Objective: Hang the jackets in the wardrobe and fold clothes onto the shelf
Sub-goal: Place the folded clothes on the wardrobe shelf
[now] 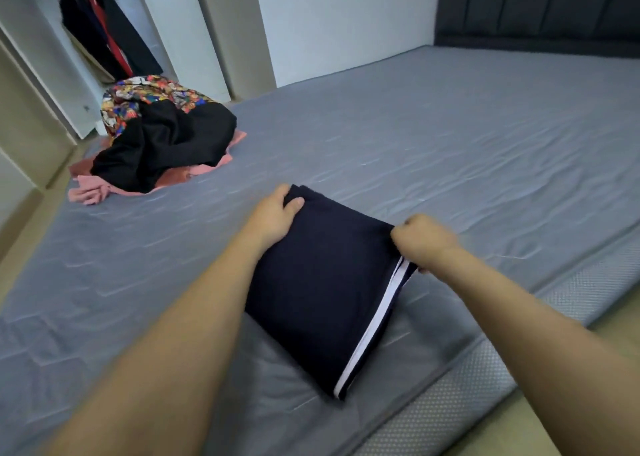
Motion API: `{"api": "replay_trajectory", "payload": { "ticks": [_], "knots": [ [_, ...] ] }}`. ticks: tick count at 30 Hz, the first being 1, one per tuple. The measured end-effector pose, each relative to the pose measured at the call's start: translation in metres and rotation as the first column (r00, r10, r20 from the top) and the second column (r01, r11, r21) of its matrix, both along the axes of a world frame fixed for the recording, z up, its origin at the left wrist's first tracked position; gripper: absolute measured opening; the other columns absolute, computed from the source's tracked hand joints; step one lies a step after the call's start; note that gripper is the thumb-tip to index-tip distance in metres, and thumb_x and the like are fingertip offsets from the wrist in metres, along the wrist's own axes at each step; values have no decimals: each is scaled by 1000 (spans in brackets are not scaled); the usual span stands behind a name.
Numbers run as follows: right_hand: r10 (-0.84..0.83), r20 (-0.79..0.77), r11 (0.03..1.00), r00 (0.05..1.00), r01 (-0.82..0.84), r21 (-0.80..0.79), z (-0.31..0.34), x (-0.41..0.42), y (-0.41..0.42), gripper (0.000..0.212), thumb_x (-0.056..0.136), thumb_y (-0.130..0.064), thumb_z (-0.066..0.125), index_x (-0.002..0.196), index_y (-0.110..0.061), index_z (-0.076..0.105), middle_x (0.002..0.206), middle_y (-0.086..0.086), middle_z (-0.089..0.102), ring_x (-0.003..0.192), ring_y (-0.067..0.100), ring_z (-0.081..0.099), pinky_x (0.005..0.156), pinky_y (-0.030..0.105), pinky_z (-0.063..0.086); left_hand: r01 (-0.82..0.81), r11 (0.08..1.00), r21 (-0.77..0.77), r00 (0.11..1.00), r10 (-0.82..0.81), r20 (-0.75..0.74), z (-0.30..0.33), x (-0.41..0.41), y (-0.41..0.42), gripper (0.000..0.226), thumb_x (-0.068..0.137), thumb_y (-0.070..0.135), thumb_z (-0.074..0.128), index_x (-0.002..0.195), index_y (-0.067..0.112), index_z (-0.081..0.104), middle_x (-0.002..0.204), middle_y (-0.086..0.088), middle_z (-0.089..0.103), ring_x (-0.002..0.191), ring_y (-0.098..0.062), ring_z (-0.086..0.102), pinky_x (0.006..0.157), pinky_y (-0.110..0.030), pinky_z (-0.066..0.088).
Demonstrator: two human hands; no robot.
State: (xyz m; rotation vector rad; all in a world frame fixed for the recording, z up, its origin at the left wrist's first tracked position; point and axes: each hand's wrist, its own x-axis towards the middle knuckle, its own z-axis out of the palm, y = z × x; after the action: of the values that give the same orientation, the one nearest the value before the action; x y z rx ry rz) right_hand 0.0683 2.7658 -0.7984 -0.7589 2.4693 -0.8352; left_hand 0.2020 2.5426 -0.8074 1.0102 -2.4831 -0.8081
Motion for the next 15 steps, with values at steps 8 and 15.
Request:
{"api": "replay_trajectory", "payload": {
  "ticks": [8, 15],
  "knots": [
    [-76, -256, 988, 964, 108, 114, -99, -26, 5, 24, 90, -17, 34, 72, -16, 49, 94, 10, 66, 77, 30, 53, 67, 33, 36, -135, 963, -232, 964, 182, 194, -92, -36, 1, 55, 102, 56, 20, 119, 16, 54, 101, -9, 65, 80, -26, 53, 71, -36, 39],
    [135, -205, 942, 969, -62, 330, -87, -34, -9, 28, 88, -11, 38, 101, -15, 62, 103, 9, 65, 90, 30, 60, 71, 30, 38, -130, 903, -410, 950, 231, 209, -96, -37, 6, 53, 103, 51, 19, 107, 11, 54, 79, -7, 62, 68, -27, 53, 63, -36, 40]
  ]
}}
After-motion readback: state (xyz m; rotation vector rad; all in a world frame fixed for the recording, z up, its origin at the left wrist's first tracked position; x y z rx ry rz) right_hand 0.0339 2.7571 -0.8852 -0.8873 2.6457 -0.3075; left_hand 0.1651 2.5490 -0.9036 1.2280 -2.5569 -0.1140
